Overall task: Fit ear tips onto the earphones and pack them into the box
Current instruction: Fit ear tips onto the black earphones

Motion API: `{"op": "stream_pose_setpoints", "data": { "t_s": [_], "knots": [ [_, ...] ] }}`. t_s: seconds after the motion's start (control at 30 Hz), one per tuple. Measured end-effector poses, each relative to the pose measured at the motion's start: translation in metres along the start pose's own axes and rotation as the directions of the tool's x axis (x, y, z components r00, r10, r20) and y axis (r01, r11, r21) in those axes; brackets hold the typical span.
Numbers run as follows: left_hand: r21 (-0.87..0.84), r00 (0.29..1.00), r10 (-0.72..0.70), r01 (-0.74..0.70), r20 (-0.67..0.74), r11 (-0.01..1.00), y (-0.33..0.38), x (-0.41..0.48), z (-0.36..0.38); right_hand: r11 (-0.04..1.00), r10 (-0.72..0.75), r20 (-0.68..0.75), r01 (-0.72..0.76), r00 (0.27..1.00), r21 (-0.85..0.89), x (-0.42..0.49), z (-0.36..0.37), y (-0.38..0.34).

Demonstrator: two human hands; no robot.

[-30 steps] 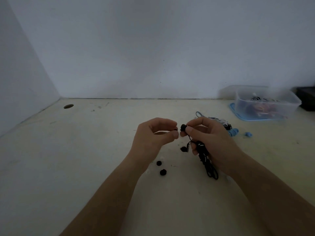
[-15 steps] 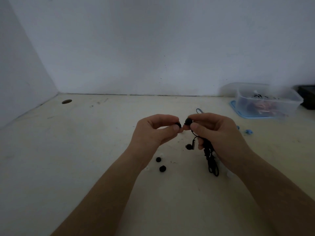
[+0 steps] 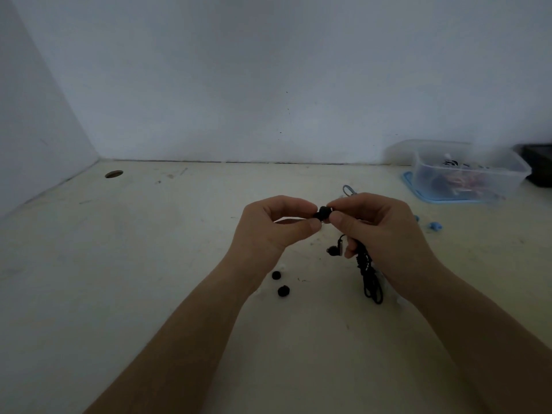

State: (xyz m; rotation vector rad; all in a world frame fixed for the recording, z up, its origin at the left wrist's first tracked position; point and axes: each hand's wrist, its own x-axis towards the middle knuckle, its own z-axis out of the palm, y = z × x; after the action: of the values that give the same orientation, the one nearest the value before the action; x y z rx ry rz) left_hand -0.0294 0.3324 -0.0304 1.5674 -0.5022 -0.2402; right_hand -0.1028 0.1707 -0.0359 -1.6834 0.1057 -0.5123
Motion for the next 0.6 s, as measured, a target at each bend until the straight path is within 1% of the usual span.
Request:
{"op": "stream_pose_setpoints", "data": {
  "t_s": [0.17, 0.3, 0.6],
  "knots": [
    [-0.02, 1.0, 0.003, -0.003, 0.024, 1.0, 0.0003, -0.0004, -0.0005, 1.0, -0.002, -0.03, 0.002, 1.0, 0.004, 0.0001, -0.0004, -0.0004],
    [-0.091, 0.998, -0.01, 0.014, 0.054, 0.996, 0.0004, -0.0008, -0.0004, 1.0, 0.002, -0.048, -0.002, 0.999, -0.004, 0.0005, -0.0009, 0.0002],
    [-0.143, 0.998, 0.003, 0.007, 0.067, 0.99, -0.0013, -0.0014, 0.0009, 1.0, 0.029, -0.045, -0.028, 0.999, 0.011, -0.0005, 0.0002, -0.0004]
  ]
}}
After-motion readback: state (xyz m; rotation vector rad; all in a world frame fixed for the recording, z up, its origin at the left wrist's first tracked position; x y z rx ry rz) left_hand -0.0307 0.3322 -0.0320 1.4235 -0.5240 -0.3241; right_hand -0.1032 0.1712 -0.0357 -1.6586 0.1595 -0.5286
